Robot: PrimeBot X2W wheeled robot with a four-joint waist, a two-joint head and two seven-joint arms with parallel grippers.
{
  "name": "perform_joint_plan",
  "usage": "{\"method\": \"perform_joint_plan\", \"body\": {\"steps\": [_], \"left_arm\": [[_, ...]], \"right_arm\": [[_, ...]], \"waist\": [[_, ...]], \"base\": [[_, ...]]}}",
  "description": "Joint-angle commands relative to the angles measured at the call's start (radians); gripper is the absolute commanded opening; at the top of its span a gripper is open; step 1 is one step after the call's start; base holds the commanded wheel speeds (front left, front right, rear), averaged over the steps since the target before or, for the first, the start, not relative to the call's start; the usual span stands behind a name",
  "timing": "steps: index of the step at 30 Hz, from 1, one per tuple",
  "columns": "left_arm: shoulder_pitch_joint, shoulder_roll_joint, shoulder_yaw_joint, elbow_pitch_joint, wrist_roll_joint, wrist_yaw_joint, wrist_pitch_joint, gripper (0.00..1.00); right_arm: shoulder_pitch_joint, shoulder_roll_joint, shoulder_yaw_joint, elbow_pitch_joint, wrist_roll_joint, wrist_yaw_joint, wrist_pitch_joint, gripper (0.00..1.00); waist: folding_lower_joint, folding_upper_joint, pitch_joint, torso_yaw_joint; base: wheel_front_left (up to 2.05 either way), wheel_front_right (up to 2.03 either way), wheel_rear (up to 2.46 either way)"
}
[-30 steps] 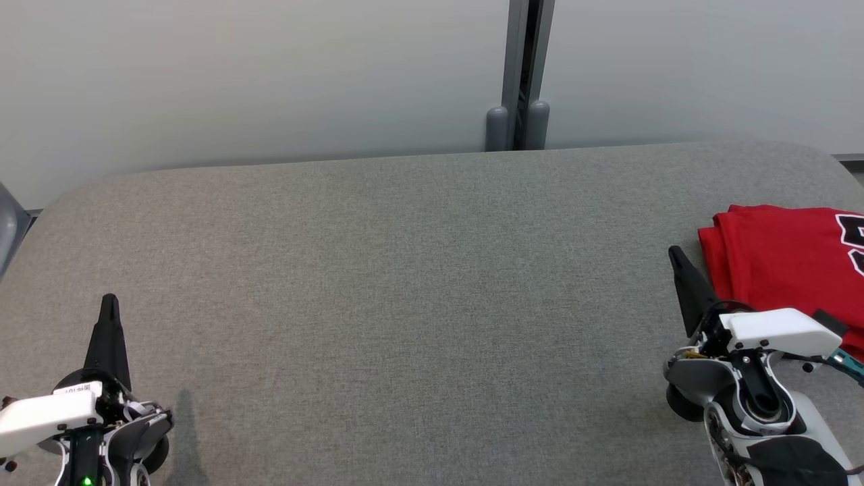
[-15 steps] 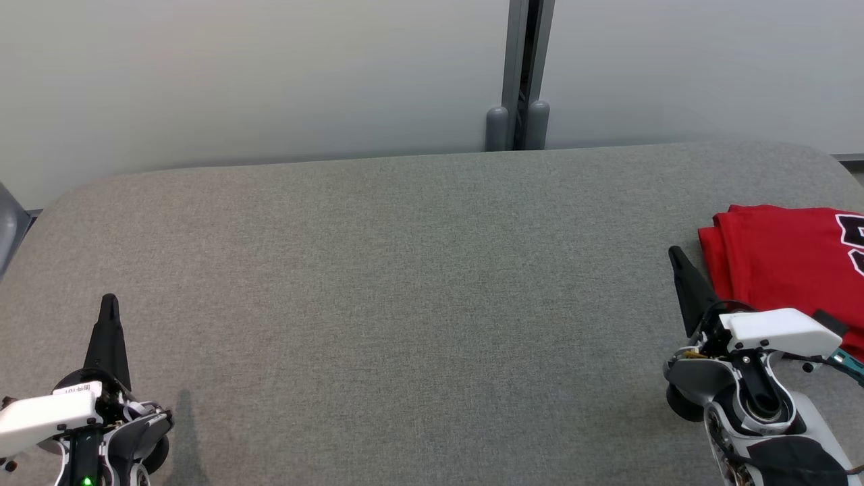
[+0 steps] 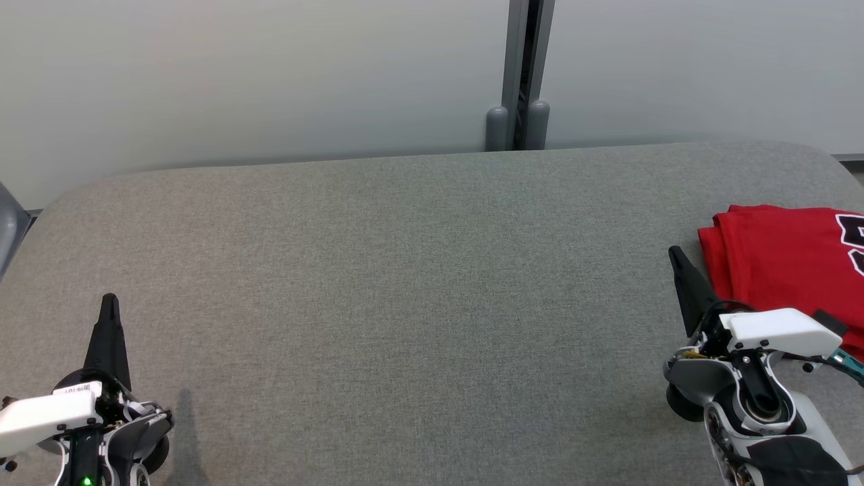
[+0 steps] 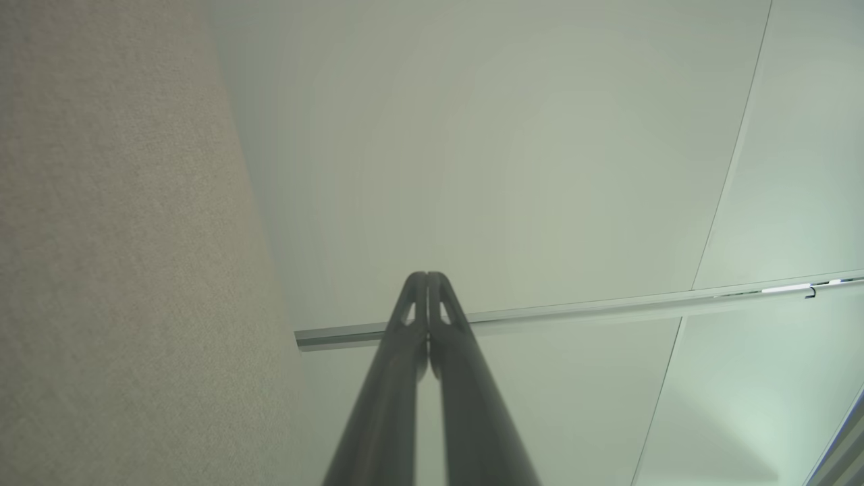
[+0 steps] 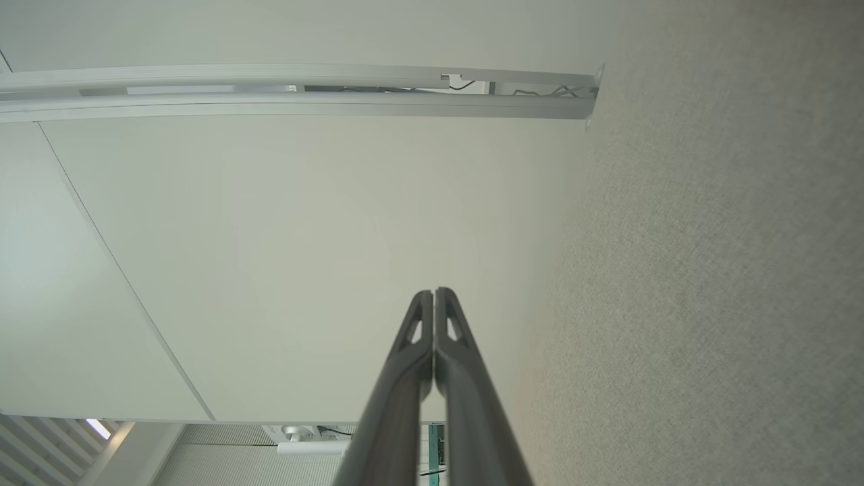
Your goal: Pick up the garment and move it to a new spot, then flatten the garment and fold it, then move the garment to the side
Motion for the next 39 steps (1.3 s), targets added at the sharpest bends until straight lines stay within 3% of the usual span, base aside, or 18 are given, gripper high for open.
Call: {"method": "perform_joint_plan", "body": {"steps": [1, 39], "left_arm": [[-0.014, 0.003, 0.004, 0.000, 0.010, -0.005, 0.002, 0.00], [-0.015, 0.000, 0.009, 0.000, 0.012, -0.004, 0.005, 0.00]], "right_arm": [[-0.009, -0.008, 0.000, 0.001, 0.004, 0.000, 0.003, 0.00], [-0.009, -0.008, 0.000, 0.000, 0.004, 0.000, 0.003, 0.00]], "waist": [[0.0000, -0.0001, 0.000, 0.000], [0.0000, -0.0001, 0.000, 0.000]], "base": [[0.00, 0.00, 0.00], [0.00, 0.00, 0.00]]}}
